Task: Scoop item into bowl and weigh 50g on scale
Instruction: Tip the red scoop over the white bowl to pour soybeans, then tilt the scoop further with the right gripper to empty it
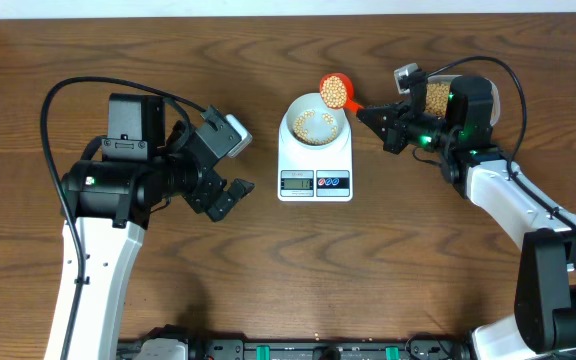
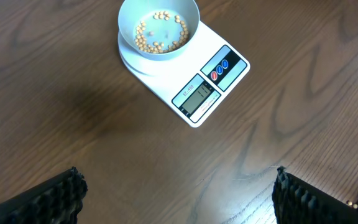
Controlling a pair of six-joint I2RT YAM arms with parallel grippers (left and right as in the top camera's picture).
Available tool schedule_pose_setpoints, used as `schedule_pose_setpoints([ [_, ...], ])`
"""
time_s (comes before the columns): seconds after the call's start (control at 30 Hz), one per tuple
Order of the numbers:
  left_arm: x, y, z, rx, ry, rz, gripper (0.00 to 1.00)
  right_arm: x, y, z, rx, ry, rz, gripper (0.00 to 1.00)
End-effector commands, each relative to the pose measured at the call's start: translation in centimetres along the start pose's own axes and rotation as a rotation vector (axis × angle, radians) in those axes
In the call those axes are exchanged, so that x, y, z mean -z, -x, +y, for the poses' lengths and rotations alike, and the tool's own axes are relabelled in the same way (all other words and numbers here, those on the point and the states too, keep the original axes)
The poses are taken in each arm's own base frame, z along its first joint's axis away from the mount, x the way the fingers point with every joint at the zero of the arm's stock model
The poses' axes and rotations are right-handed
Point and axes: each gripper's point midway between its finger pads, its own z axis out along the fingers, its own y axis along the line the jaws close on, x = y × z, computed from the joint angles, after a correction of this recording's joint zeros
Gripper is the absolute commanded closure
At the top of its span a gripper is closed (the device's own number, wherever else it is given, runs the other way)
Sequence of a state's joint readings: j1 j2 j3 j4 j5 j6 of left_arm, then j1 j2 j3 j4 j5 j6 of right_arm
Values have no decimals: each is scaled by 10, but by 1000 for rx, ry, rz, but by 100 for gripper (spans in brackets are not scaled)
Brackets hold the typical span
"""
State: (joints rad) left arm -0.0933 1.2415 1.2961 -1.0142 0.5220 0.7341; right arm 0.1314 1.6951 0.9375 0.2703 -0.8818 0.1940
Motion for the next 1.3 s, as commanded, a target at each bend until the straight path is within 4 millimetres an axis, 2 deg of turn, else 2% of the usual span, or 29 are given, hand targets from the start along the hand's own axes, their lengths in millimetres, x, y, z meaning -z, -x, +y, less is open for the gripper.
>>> schedule_pose_setpoints([
  [0.0, 6, 6, -1, -16, 2, -25, 2, -3, -3, 2, 46, 12, 8, 99],
  [0.5, 6, 6, -1, -16, 2, -25, 2, -3, -2, 1, 151, 5, 6, 99],
  [1.0, 6, 7, -1, -16, 2, -26, 2, -4, -2, -2, 150, -10, 5, 99],
  [1.27, 6, 7, -1, -16, 2, -26, 2, -11, -6, 9, 261, 16, 18, 99],
])
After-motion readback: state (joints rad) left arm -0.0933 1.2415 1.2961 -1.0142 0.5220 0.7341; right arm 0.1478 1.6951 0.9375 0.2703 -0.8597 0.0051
